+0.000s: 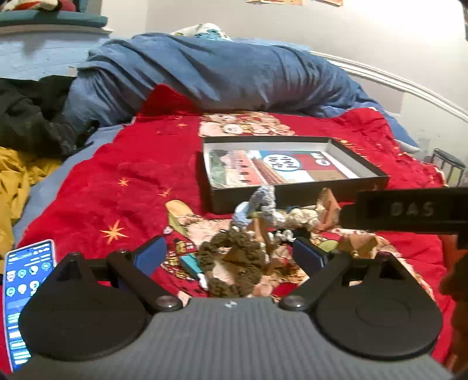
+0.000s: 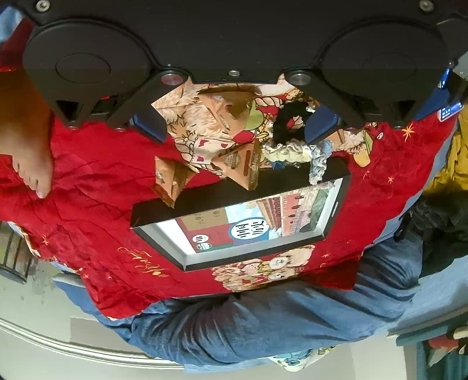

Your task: Organize objects

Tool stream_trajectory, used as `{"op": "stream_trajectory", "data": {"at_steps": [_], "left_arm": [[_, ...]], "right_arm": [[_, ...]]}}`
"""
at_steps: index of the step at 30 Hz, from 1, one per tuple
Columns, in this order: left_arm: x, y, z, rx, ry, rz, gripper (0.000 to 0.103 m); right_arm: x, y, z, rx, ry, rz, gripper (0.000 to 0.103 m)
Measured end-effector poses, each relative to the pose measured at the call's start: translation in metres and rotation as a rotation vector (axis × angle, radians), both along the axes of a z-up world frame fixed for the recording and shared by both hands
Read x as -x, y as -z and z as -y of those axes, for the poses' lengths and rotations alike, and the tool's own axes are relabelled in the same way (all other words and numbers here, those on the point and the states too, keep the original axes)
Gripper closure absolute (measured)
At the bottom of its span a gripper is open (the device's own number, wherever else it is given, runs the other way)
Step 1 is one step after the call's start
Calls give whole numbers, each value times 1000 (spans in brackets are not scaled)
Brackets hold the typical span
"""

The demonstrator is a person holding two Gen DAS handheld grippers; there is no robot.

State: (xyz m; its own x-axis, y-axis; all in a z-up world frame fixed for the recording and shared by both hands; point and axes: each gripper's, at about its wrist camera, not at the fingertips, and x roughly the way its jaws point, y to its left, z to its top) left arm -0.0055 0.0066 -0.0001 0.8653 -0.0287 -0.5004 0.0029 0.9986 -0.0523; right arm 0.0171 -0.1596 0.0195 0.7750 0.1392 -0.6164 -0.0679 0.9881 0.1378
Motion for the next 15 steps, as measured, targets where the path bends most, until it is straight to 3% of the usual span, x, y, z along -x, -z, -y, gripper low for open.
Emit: {"op": "stream_trajectory", "data": {"at_steps": [6, 12, 15], "left_arm": [[-1, 0, 4, -3, 5, -20, 10], [-5, 5, -3, 43, -30, -44, 11], [-4, 8, 0, 22, -26, -39, 13]], "right_arm": [[-2, 3, 3, -16, 39, 2, 2], [-4, 9, 8, -22, 55, 9, 2], [-6, 15, 8, -20, 67, 4, 2]]}}
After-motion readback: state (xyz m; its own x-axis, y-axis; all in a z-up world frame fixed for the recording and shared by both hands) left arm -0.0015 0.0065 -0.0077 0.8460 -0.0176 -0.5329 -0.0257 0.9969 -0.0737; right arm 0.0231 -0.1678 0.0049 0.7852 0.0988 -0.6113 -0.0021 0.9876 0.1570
